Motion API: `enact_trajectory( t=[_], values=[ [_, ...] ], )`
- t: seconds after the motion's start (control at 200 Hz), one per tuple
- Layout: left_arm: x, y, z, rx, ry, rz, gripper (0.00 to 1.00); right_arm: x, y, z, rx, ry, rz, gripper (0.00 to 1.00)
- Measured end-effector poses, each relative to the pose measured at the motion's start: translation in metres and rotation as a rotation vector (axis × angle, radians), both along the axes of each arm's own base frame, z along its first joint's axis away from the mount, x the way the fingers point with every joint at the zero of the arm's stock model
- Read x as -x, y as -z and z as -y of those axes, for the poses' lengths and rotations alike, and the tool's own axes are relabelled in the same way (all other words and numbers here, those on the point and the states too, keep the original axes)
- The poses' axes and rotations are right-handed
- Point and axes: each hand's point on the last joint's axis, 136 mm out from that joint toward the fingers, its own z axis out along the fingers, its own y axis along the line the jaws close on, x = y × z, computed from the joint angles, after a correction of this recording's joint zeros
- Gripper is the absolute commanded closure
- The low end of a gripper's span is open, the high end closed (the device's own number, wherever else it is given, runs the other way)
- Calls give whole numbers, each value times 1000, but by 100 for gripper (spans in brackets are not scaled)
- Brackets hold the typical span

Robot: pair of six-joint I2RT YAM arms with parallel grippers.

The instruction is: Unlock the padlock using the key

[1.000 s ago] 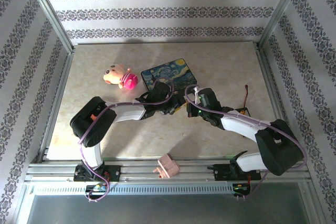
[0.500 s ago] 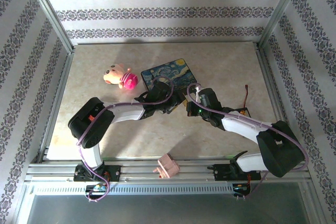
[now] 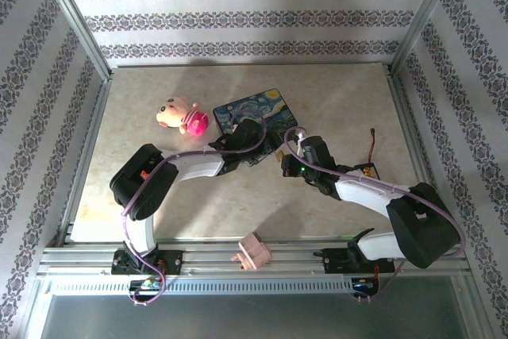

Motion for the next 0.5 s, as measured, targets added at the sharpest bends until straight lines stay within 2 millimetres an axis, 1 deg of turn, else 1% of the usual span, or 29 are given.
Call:
enact_trajectory(
  t=[0.27, 0.5],
  values=[
    [2, 14, 2, -20, 20, -28, 54, 3, 0, -5, 1, -14, 1, 100],
    [5, 17, 4, -16, 35, -40, 53, 6, 6, -10, 17, -26, -9, 100]
  ],
)
